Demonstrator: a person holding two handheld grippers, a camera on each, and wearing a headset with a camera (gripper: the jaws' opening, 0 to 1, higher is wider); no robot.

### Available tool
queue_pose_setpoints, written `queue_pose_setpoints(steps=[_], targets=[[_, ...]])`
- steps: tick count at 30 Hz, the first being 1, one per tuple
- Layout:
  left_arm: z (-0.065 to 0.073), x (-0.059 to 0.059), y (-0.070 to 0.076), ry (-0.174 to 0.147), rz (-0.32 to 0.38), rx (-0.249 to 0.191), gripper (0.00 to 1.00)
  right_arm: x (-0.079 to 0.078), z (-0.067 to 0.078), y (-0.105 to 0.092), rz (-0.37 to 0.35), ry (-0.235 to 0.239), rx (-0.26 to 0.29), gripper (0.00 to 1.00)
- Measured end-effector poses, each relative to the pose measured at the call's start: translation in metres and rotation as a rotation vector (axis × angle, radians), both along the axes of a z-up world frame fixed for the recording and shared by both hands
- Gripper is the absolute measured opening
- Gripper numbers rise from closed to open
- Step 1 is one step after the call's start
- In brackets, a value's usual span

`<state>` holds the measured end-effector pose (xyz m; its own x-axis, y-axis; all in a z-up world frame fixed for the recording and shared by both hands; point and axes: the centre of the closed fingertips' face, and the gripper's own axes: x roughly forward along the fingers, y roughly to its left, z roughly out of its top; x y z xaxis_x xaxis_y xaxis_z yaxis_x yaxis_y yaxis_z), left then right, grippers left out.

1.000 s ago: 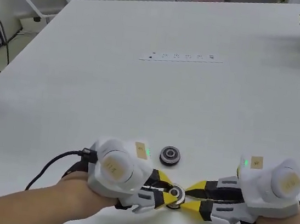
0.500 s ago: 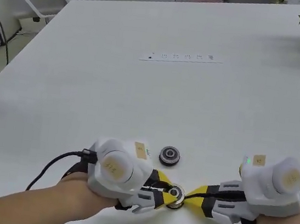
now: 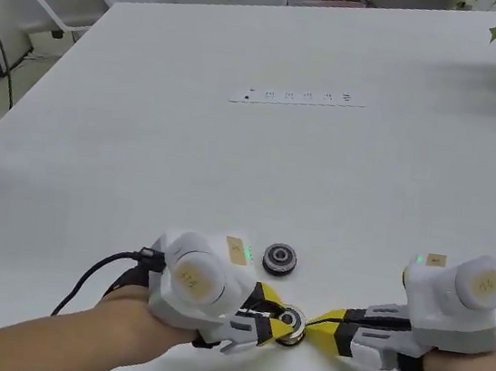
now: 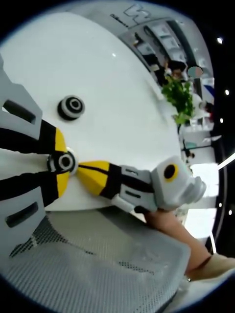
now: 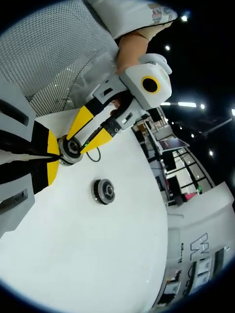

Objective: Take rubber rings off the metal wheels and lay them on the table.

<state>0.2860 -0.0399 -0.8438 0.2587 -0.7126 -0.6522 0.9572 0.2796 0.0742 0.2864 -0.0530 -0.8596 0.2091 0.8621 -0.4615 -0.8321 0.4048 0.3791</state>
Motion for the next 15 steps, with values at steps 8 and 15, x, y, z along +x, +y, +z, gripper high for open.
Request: queue_pose_setpoints(steps=[8,15], targets=[[0.0,0.0,0.0,-0.001,0.0,0.004,0.13,0.007,0.008,-0.003,-0.065,0.055,0.062,0.0],[0.0,0.0,0.0,-0.001,0.002,0.01,0.13,0.006,0.011,0.001,-0.054,0.046,0.052,0.0]])
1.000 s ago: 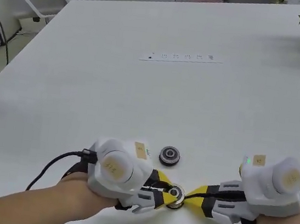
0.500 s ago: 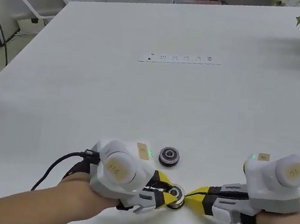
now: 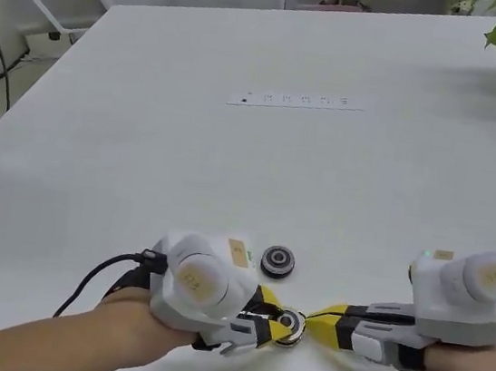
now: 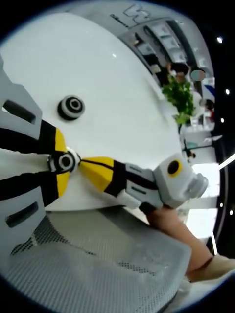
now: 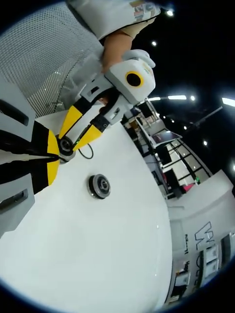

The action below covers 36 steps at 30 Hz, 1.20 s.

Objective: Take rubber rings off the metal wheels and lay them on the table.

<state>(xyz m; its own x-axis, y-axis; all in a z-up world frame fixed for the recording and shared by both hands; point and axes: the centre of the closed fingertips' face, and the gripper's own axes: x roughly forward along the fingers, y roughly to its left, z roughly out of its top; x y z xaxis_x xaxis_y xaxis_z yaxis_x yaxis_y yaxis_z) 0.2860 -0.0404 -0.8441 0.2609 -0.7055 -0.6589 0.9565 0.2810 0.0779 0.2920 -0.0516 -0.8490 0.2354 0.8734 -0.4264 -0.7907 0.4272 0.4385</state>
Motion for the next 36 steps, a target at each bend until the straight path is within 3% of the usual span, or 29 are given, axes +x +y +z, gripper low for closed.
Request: queue_pose_setpoints(steps=[36], targets=[[-0.001,0.002,-0.002,-0.003,0.03,0.008,0.13,-0.007,0.01,0.011,0.035,-0.013,0.039,0.0]])
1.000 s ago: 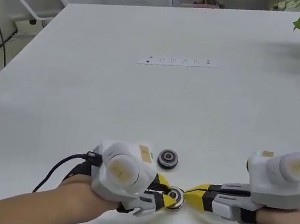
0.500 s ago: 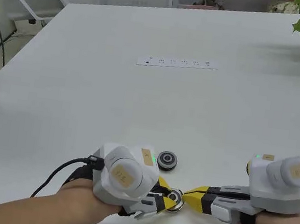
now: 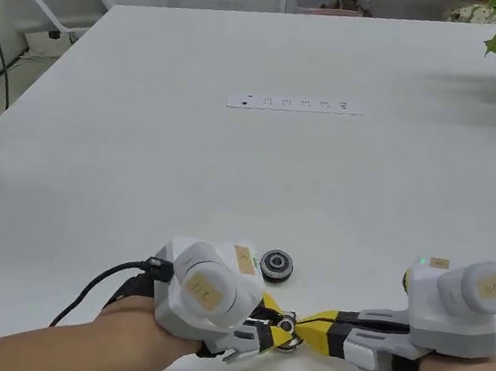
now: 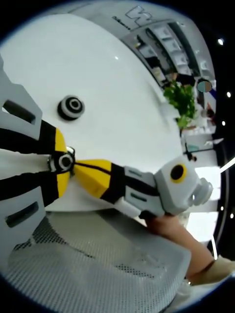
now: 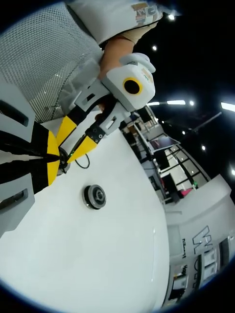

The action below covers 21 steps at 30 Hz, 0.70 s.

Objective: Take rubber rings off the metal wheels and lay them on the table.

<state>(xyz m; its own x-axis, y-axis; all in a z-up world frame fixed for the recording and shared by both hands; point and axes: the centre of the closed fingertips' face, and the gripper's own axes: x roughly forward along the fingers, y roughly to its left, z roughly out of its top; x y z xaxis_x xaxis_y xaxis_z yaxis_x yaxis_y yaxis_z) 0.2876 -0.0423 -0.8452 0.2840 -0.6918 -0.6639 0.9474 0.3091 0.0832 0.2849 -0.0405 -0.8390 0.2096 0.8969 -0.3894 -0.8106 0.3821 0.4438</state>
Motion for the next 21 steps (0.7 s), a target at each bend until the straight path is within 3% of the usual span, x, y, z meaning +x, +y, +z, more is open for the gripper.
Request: queue_pose_setpoints(steps=[5,13,21], targets=[[-0.001,0.0,-0.003,-0.003,-0.001,-0.005,0.13,-0.003,0.011,0.007,0.03,-0.011,0.054,0.0],[-0.001,0.0,-0.004,0.0,0.001,-0.011,0.13,-0.004,0.01,0.003,0.005,0.028,0.074,0.0],[0.0,0.001,-0.004,0.002,0.007,-0.032,0.13,0.003,0.004,-0.003,-0.031,0.02,0.046,0.0]])
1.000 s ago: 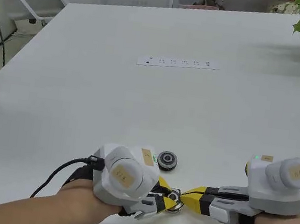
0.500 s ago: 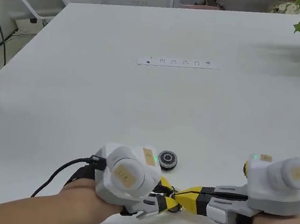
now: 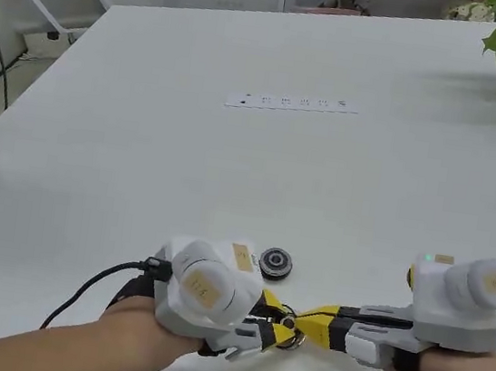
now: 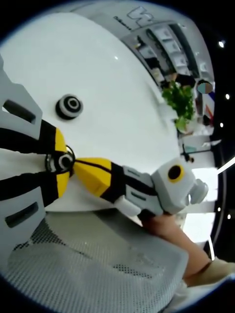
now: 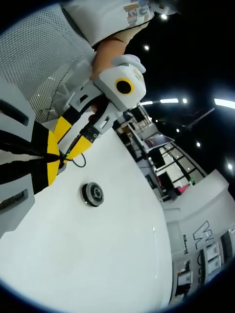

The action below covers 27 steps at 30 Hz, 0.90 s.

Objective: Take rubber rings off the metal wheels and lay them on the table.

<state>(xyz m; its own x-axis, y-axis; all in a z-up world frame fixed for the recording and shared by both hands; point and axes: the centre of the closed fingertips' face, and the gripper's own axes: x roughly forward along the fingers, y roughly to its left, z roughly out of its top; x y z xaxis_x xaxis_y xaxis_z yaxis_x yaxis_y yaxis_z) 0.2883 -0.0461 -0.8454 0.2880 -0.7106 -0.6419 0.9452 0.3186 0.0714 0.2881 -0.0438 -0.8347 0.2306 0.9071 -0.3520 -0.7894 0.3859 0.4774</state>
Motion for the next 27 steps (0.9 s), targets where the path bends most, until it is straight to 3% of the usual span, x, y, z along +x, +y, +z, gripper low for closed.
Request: queue_pose_setpoints(steps=[18,27], targets=[[0.008,-0.003,0.002,0.008,-0.026,0.007,0.16,0.004,-0.002,-0.003,-0.013,-0.01,-0.011,0.0],[0.023,-0.01,0.006,0.044,-0.009,-0.03,0.24,0.005,0.0,-0.004,-0.007,-0.014,-0.007,0.0]])
